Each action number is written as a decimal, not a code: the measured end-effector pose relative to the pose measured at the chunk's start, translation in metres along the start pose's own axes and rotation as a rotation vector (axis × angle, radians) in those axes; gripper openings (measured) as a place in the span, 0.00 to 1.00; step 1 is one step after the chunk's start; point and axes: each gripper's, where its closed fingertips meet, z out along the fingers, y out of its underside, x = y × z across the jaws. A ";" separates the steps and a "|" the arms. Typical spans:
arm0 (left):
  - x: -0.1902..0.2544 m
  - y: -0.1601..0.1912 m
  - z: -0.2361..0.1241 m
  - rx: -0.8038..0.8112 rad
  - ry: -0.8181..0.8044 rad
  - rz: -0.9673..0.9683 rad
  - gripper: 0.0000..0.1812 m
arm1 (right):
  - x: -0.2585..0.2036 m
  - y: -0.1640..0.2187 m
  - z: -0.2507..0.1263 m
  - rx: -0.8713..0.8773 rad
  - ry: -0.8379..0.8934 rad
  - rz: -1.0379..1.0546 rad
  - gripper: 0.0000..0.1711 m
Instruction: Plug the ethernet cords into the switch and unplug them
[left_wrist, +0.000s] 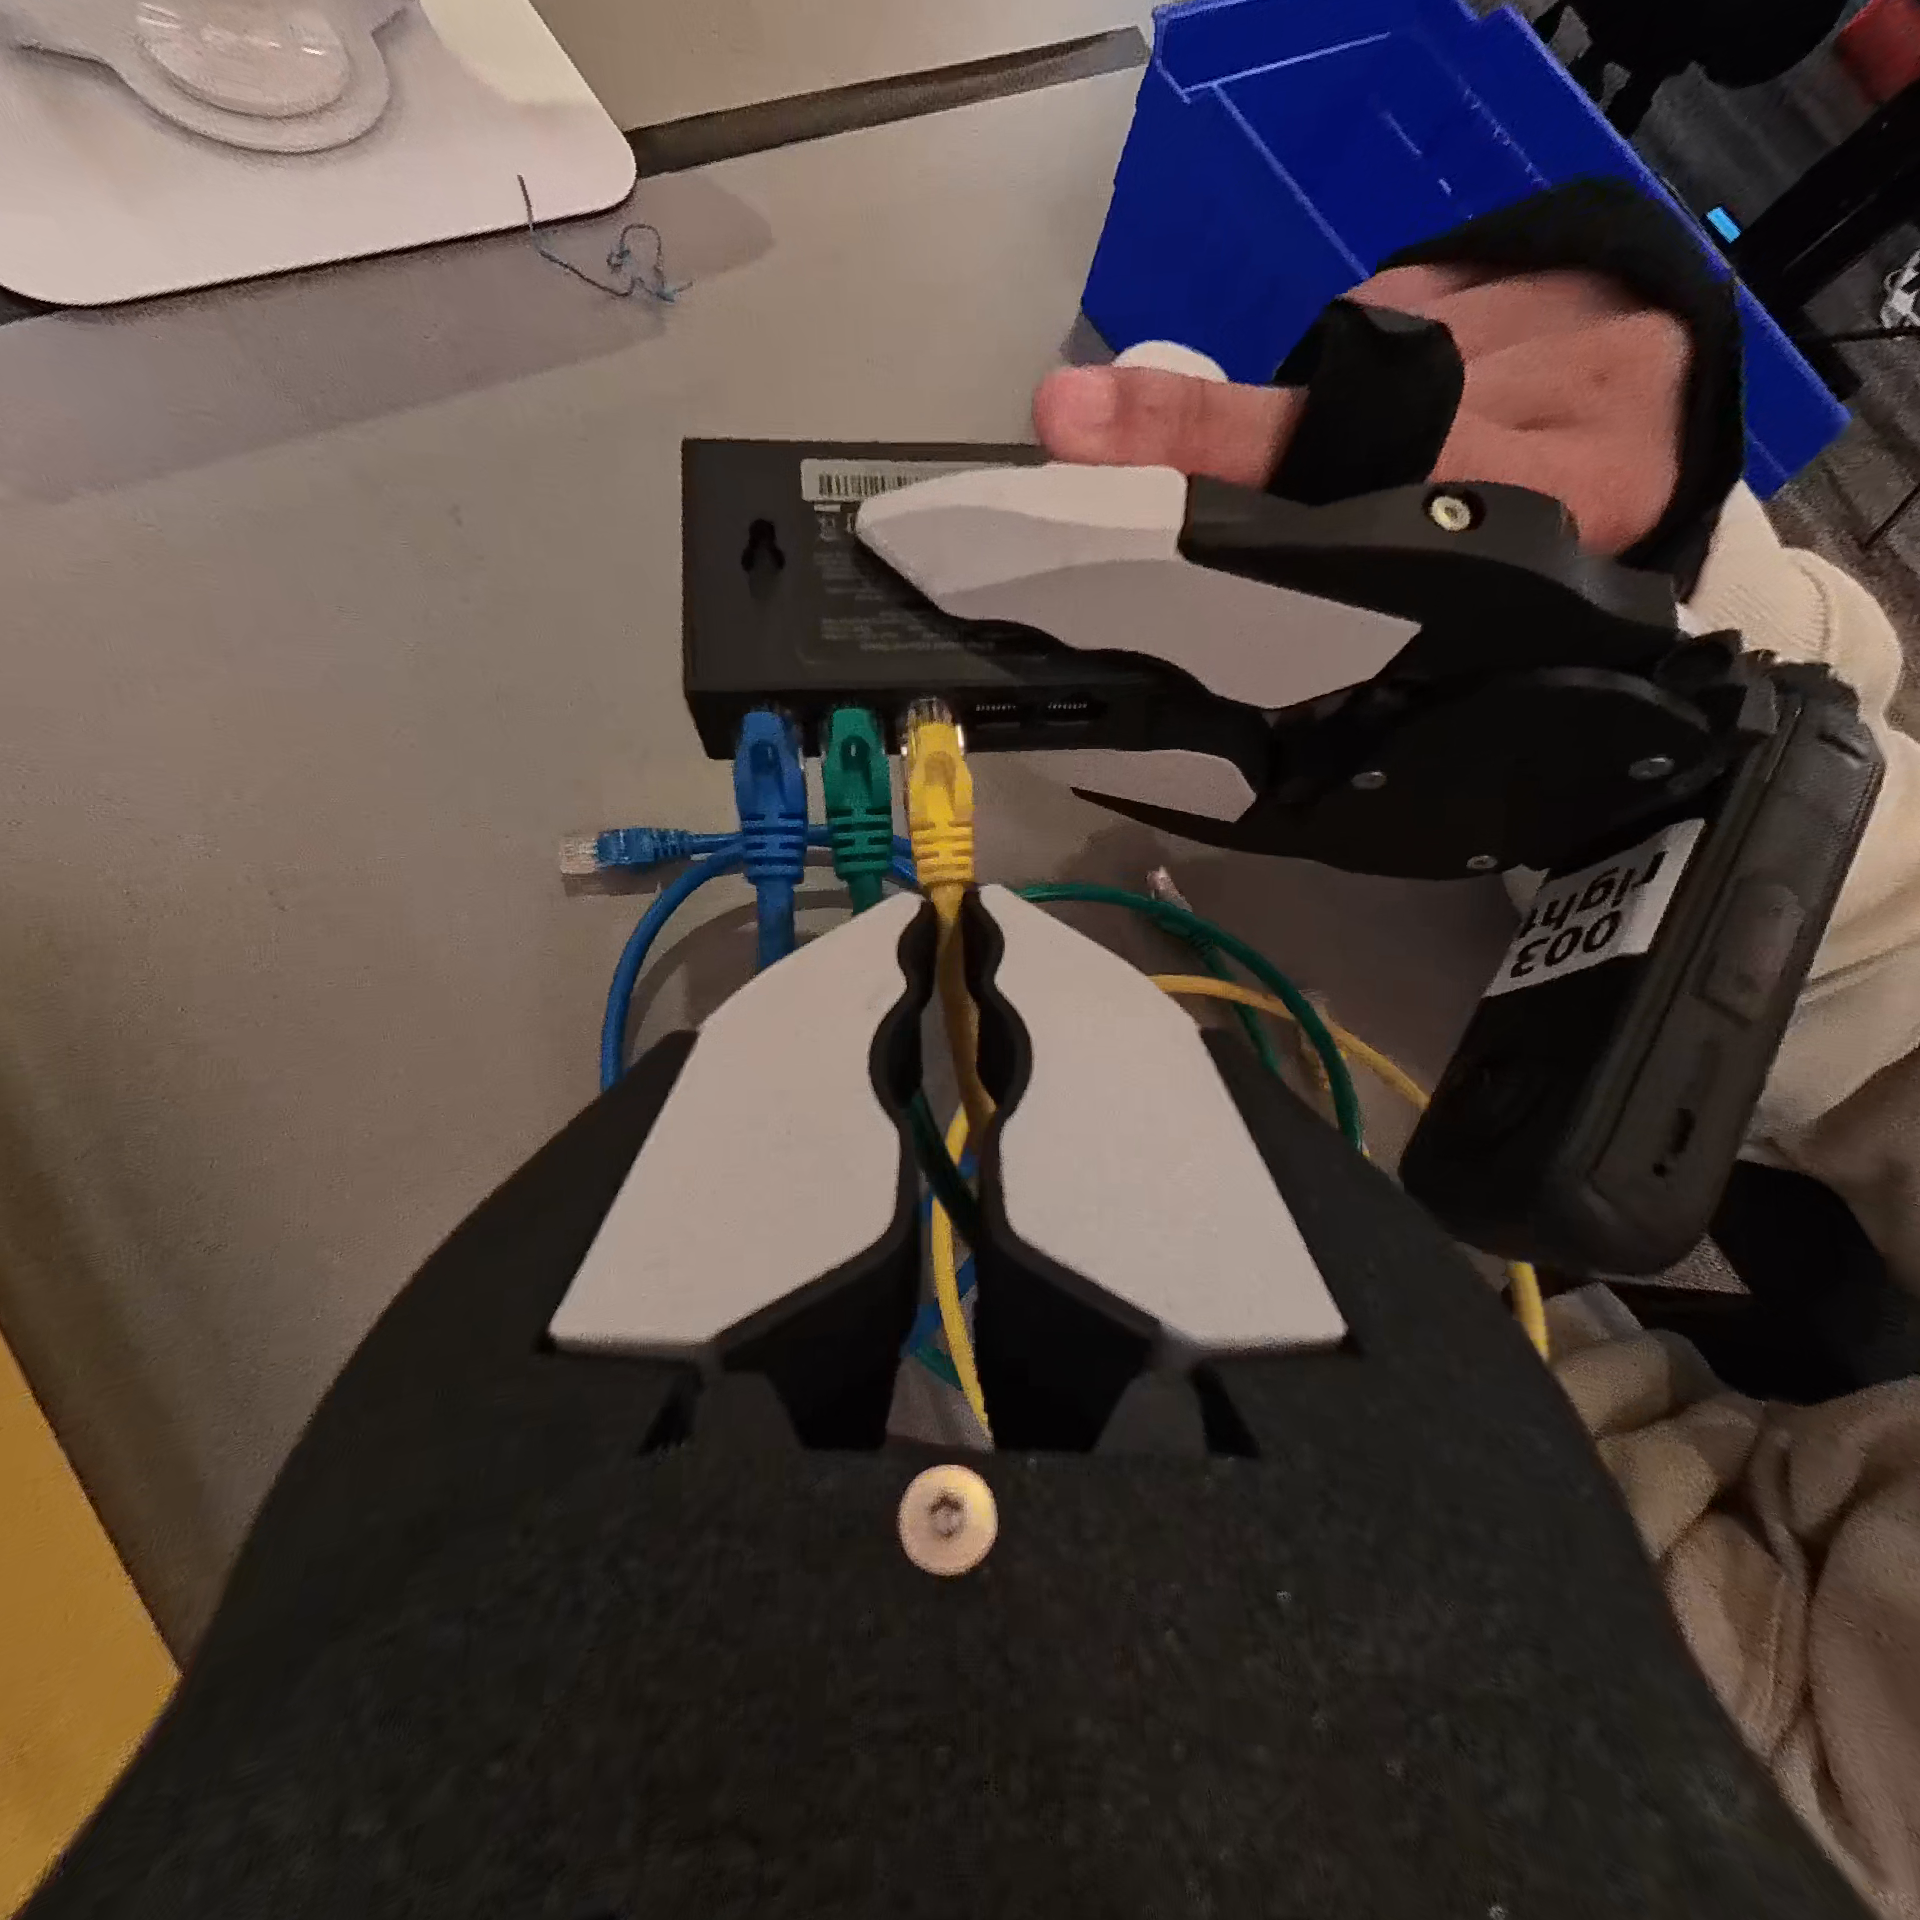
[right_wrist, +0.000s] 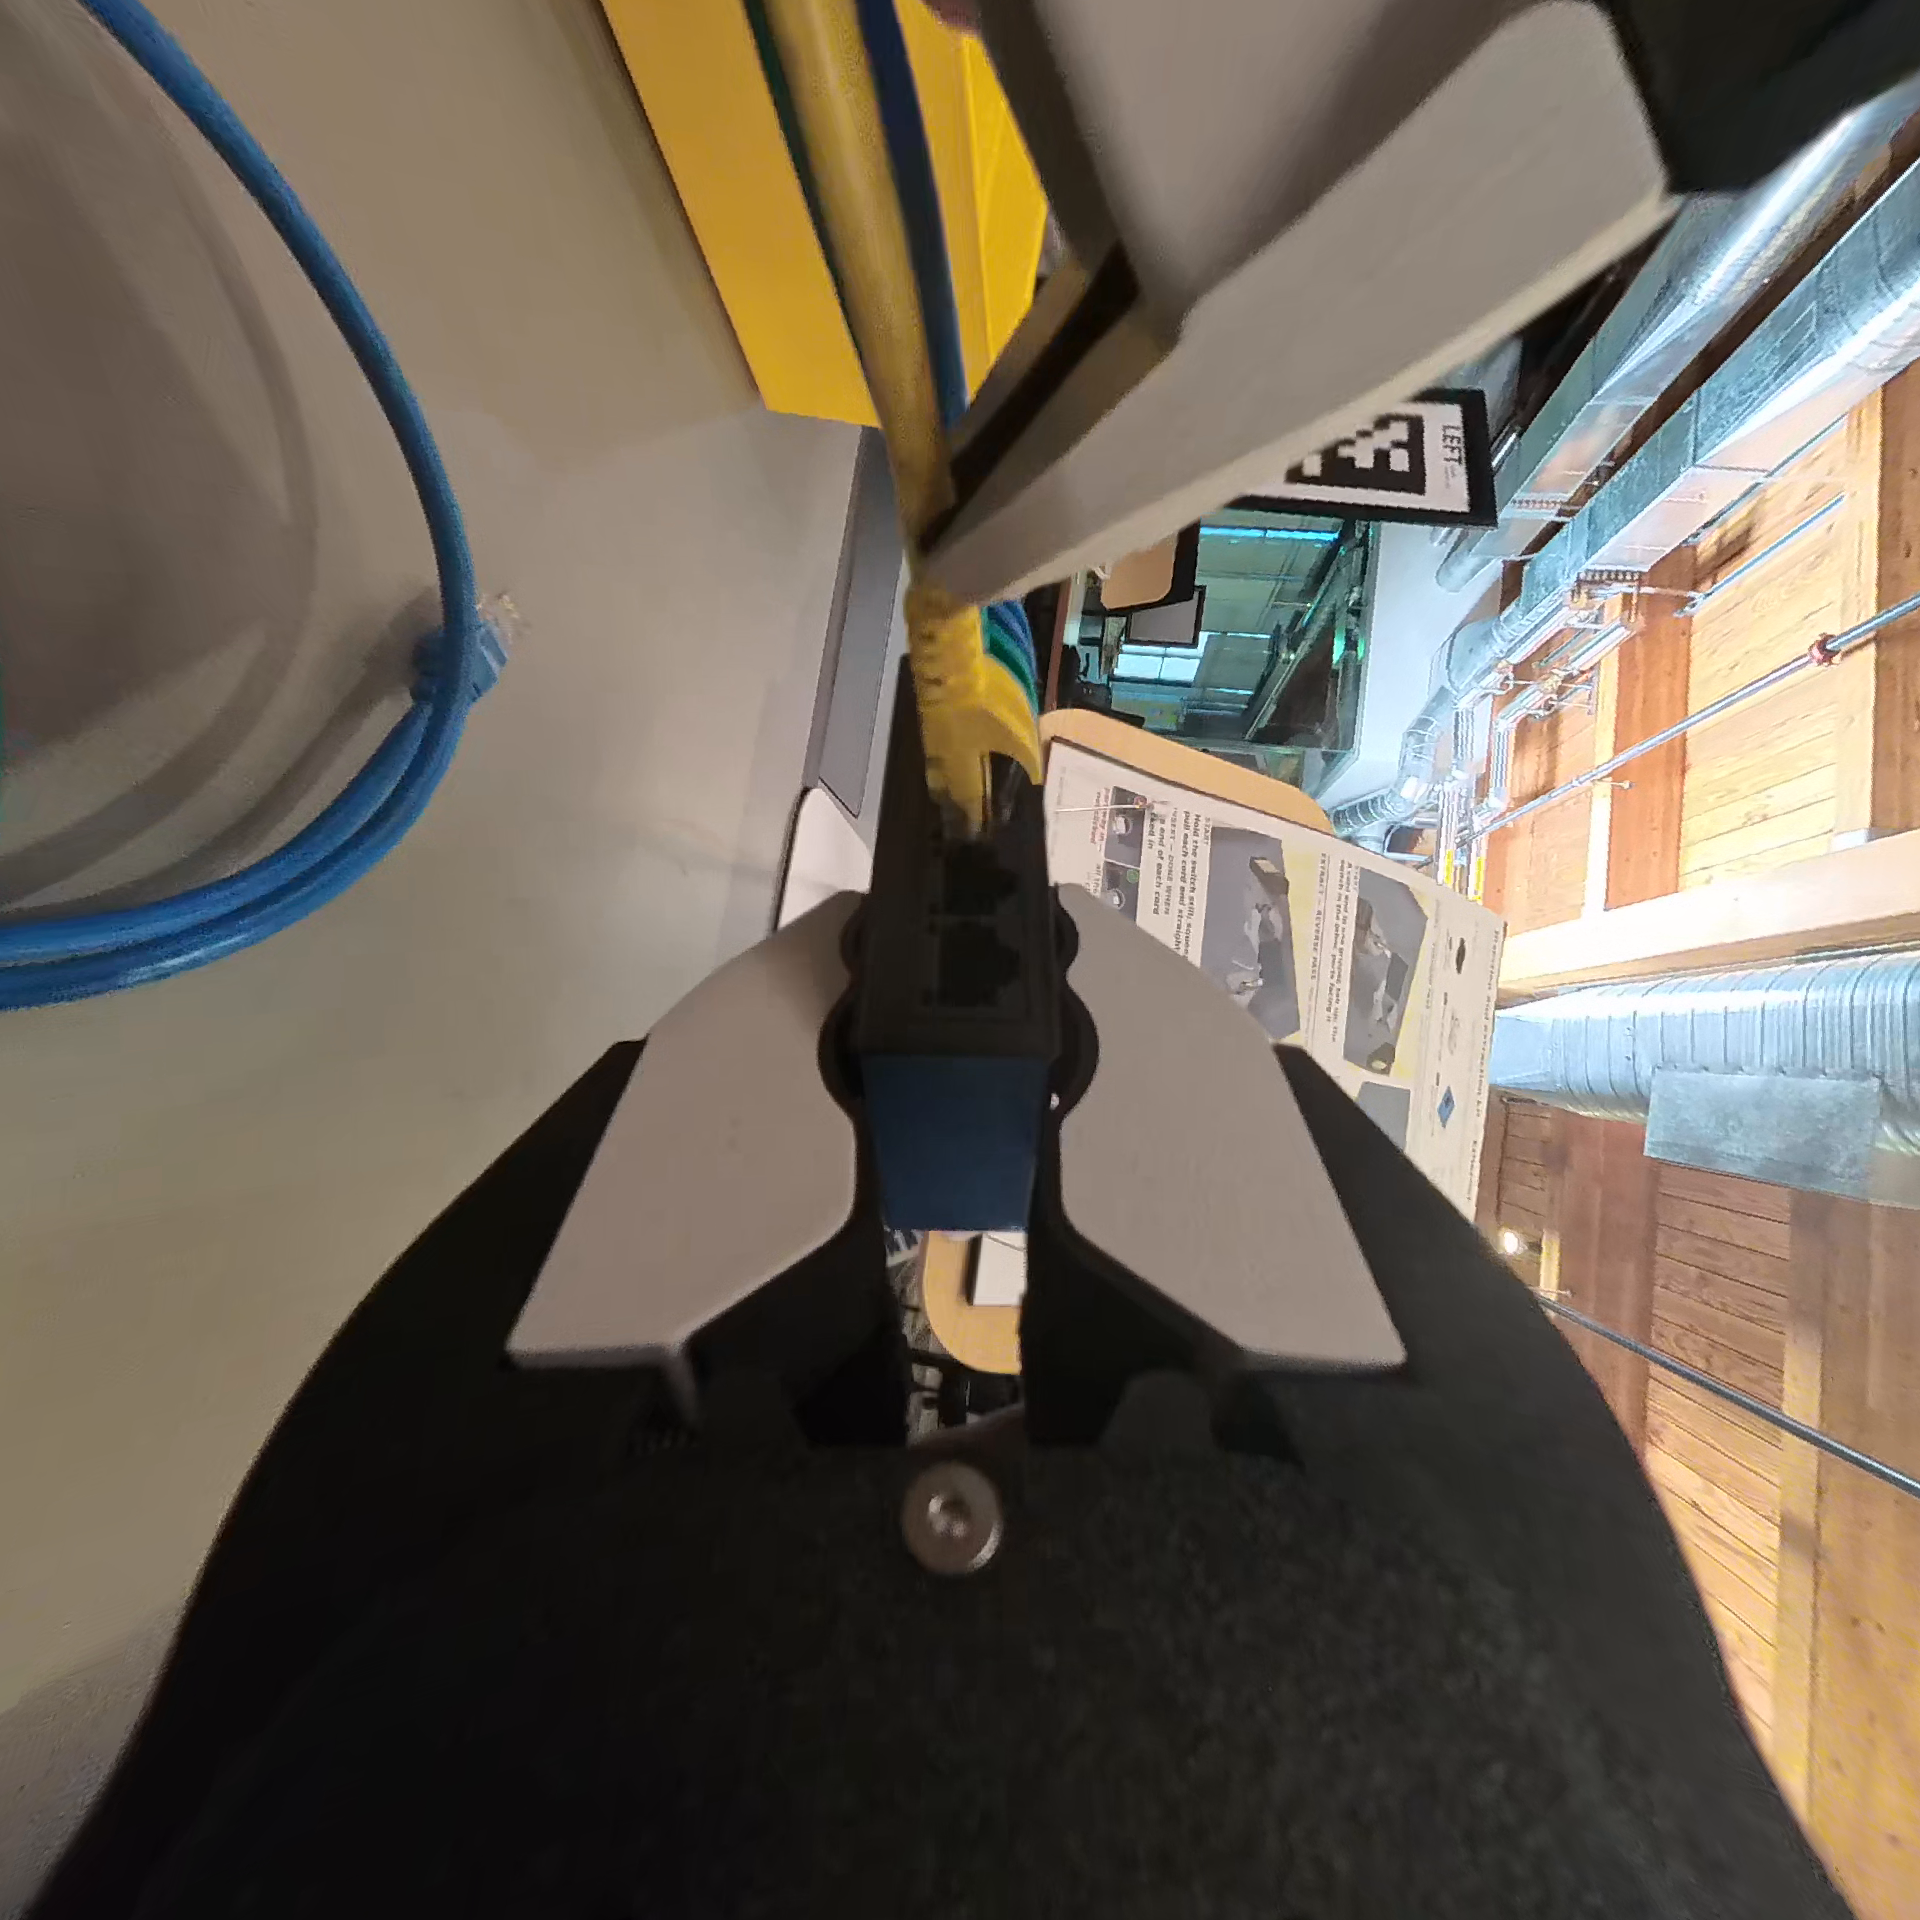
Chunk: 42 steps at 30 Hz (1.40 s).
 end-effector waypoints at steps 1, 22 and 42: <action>0.001 0.000 0.000 0.005 0.007 0.004 0.03 | 0.000 0.000 -0.001 0.010 -0.001 0.004 0.17; 0.001 -0.033 -0.028 0.253 0.119 0.124 0.08 | 0.016 -0.001 -0.018 0.160 -0.020 0.162 0.17; -0.015 -0.023 -0.019 0.286 0.079 0.764 0.26 | 0.031 -0.042 -0.055 0.605 -0.242 0.627 0.17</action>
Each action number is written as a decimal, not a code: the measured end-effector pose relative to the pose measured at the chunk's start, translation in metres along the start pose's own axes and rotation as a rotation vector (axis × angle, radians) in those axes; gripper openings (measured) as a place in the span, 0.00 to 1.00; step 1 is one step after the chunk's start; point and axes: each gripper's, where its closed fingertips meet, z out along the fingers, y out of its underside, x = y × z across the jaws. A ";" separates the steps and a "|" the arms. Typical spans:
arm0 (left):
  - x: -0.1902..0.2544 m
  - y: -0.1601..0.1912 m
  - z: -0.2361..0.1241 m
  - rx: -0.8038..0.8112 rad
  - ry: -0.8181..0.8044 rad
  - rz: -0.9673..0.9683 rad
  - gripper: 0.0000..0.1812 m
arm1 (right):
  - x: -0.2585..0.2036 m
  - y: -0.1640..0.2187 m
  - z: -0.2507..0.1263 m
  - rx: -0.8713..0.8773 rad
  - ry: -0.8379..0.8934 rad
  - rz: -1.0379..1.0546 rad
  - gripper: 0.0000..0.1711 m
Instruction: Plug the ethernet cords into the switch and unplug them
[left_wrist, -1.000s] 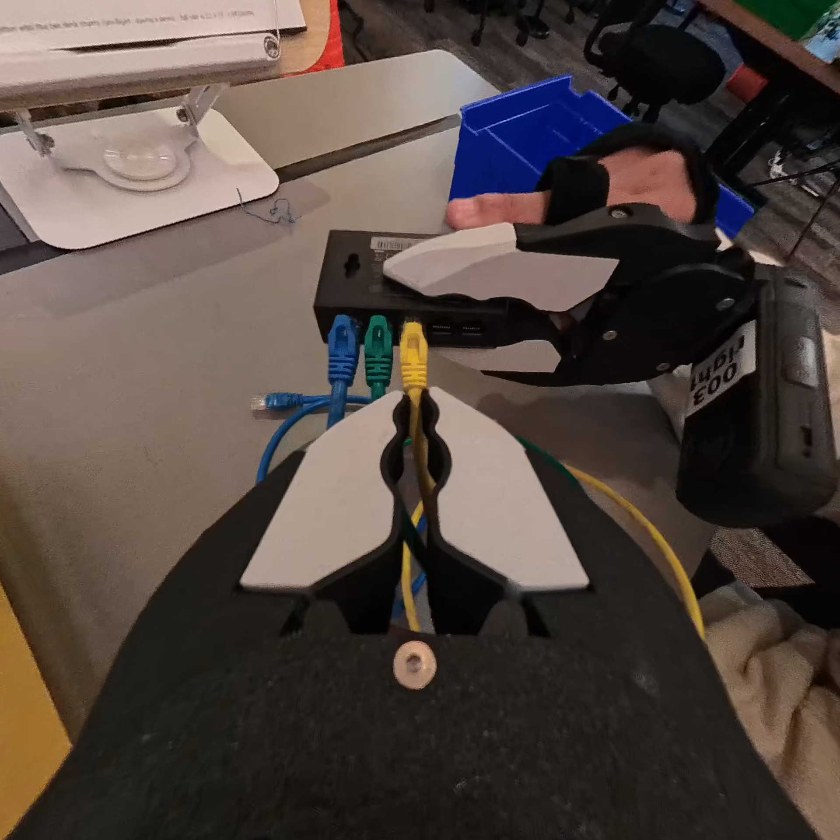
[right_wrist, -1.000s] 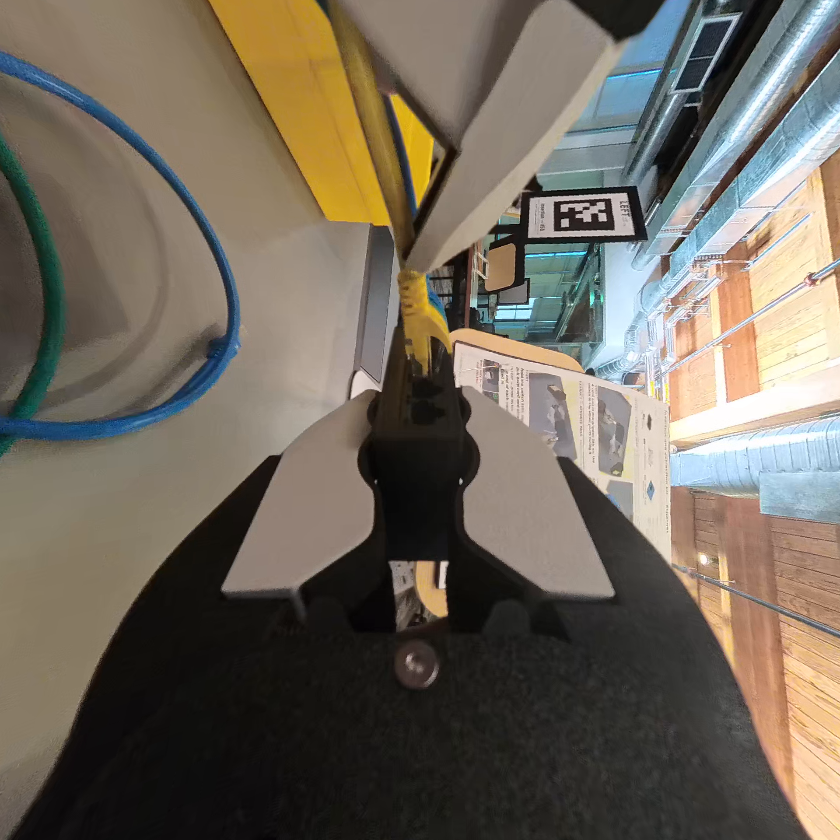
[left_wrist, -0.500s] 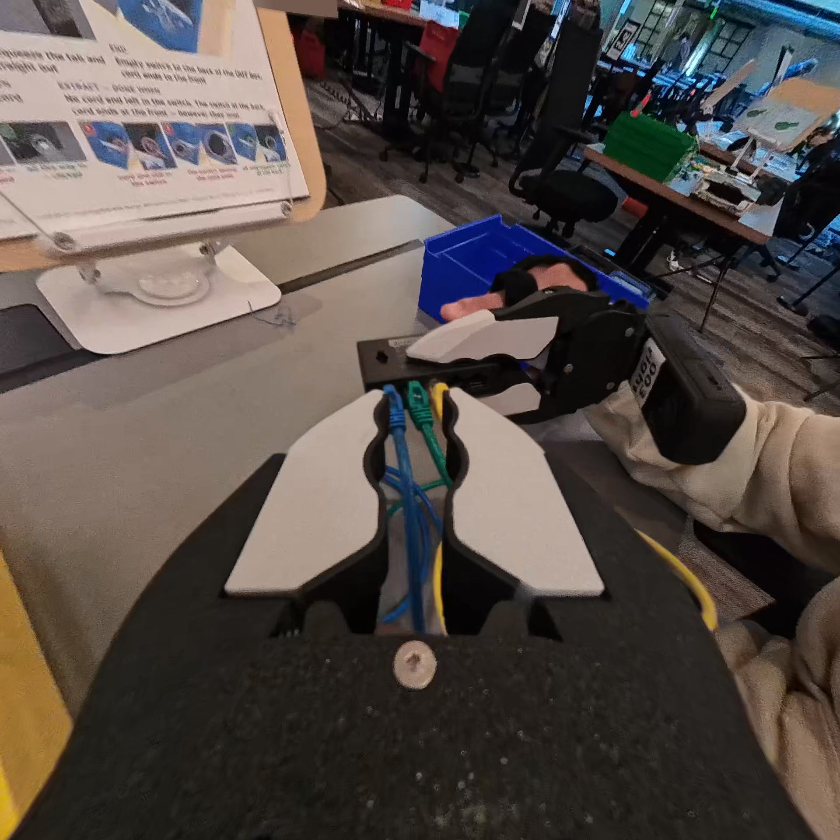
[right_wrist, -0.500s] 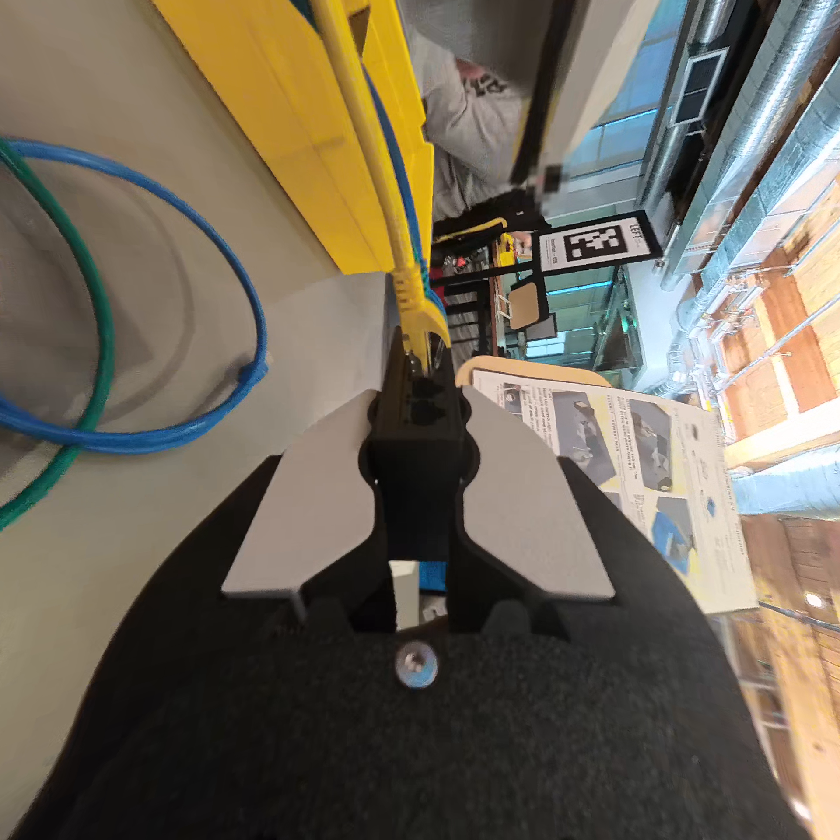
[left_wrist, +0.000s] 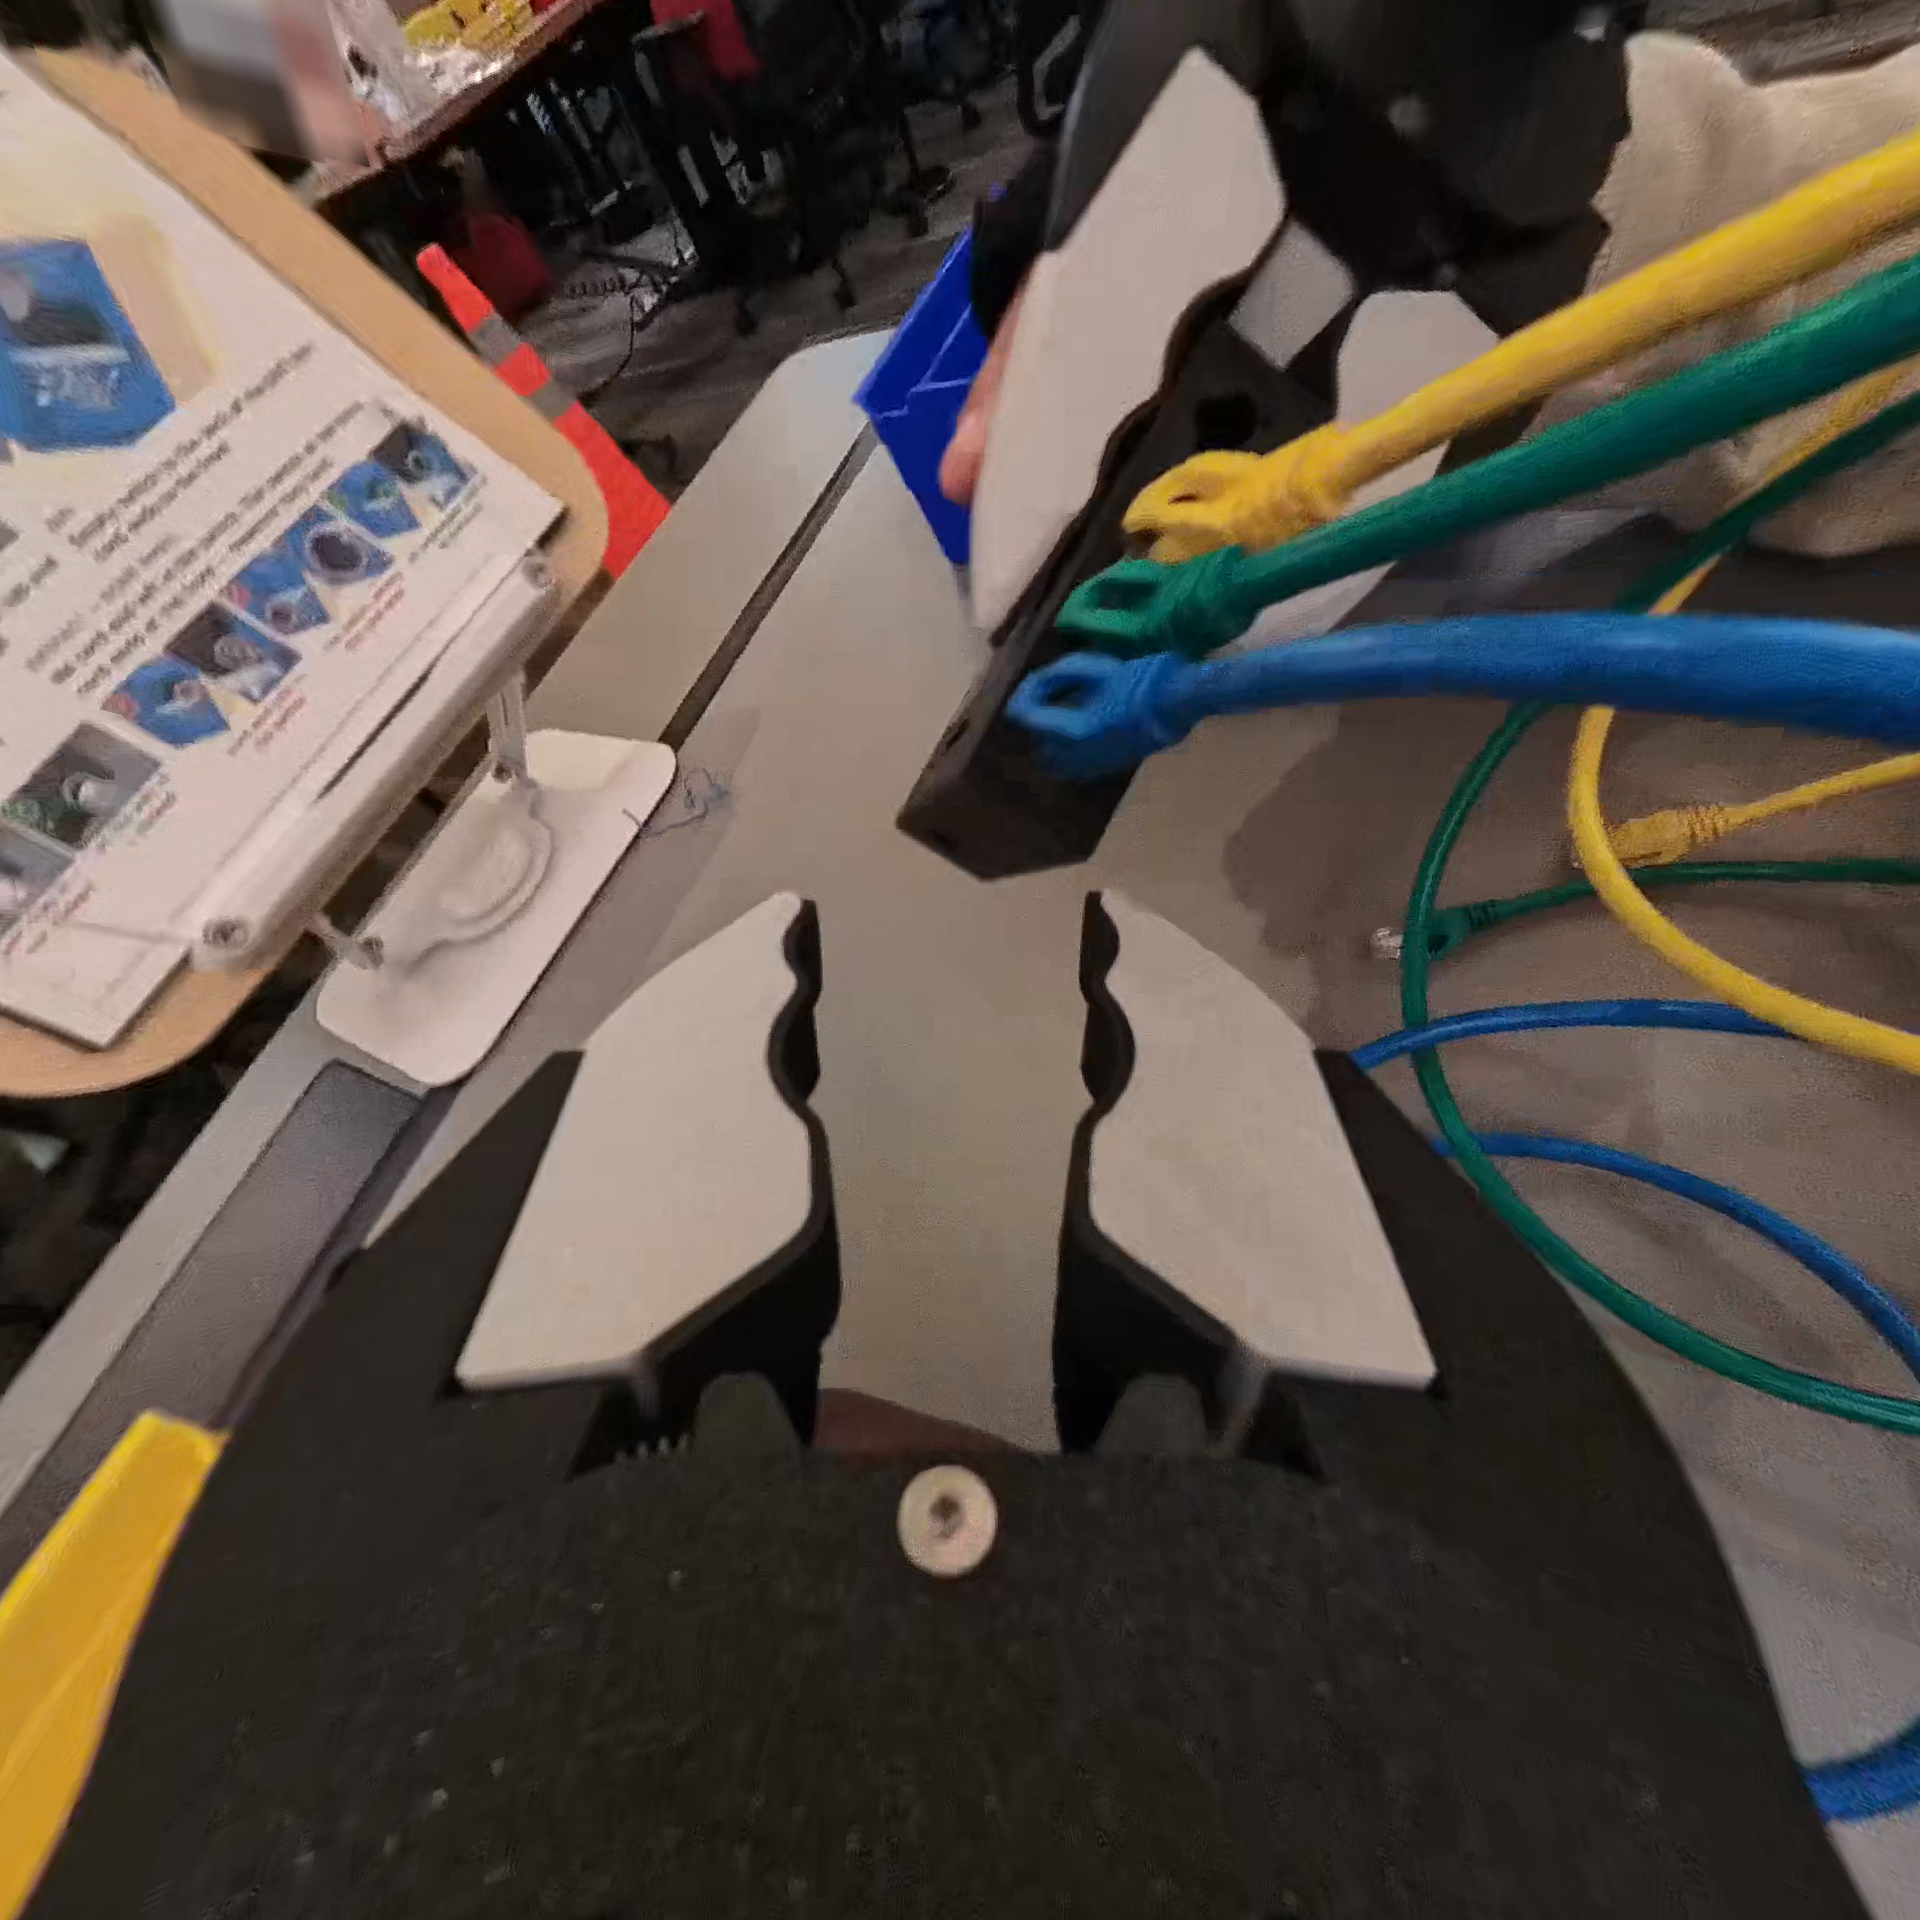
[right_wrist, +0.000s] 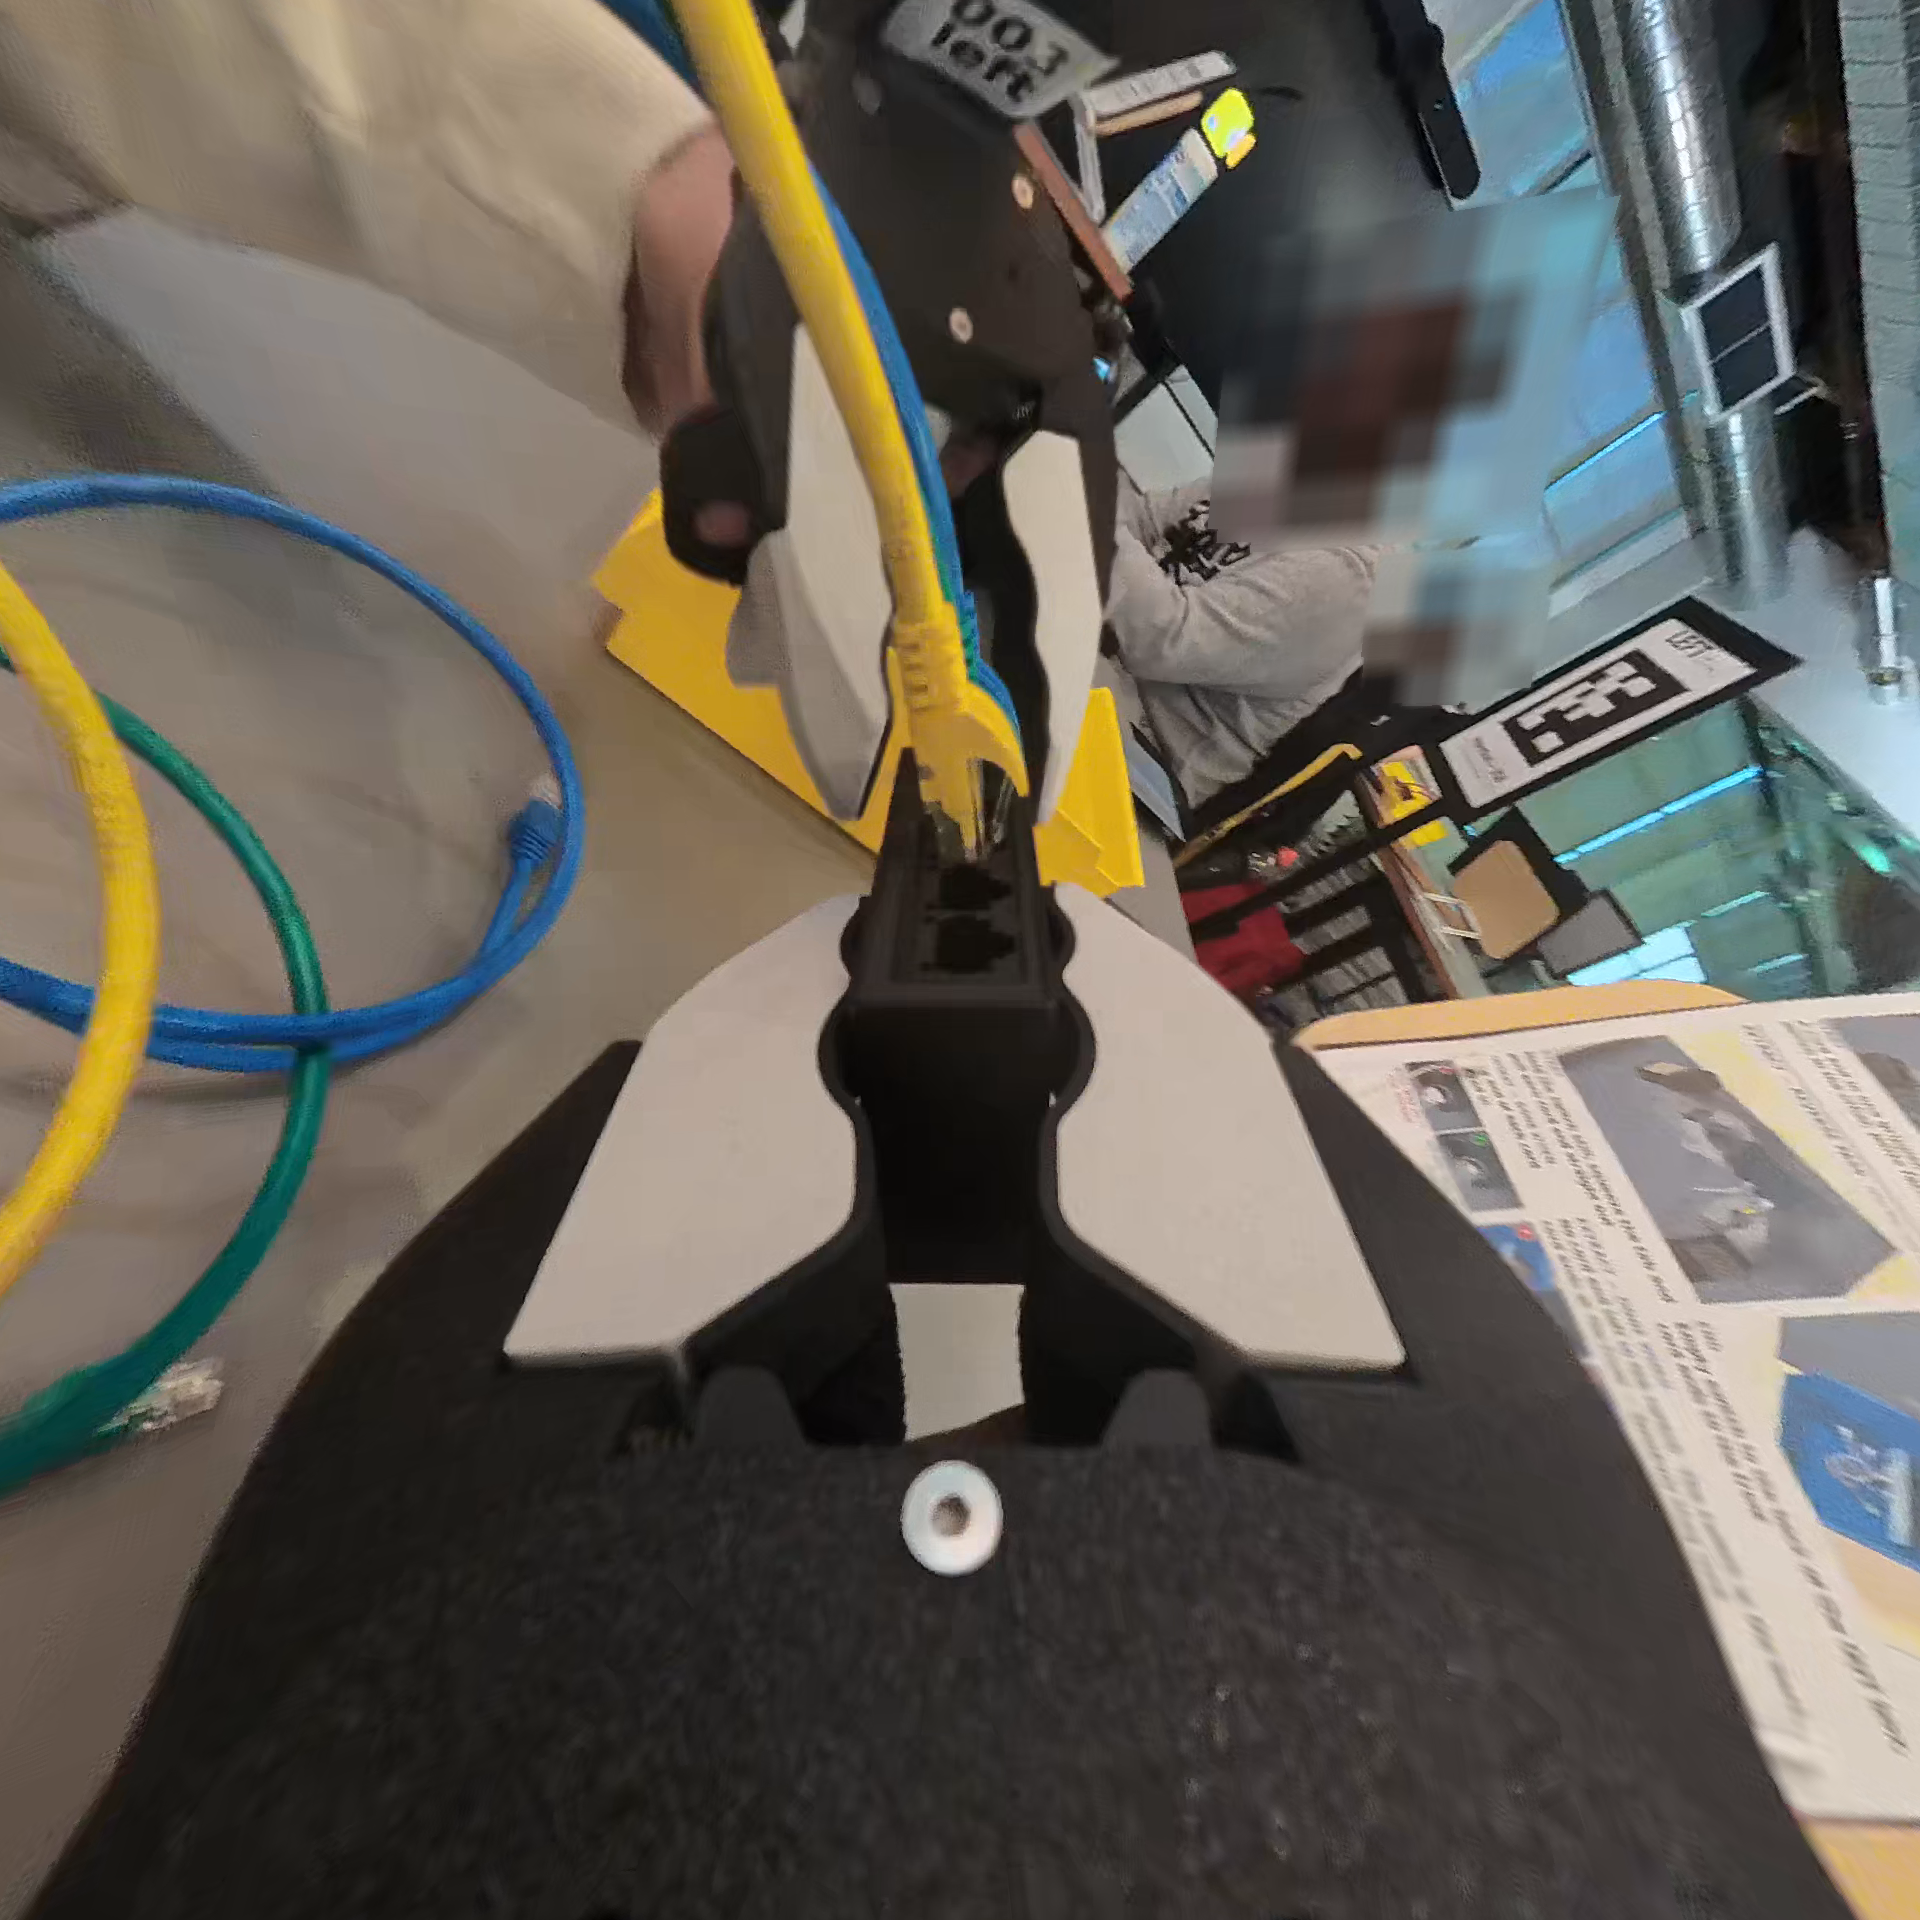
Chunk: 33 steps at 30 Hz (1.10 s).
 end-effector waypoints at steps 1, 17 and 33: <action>0.008 -0.004 0.006 0.018 0.012 0.044 0.26 | -0.003 -0.001 0.001 0.011 -0.020 0.021 0.17; 0.022 0.018 0.037 0.032 0.089 0.215 0.16 | -0.026 0.020 -0.012 -0.159 -0.311 0.291 0.24; 0.023 0.026 0.041 -0.095 0.049 0.238 0.15 | -0.020 -0.007 -0.005 -0.198 -0.193 0.064 0.05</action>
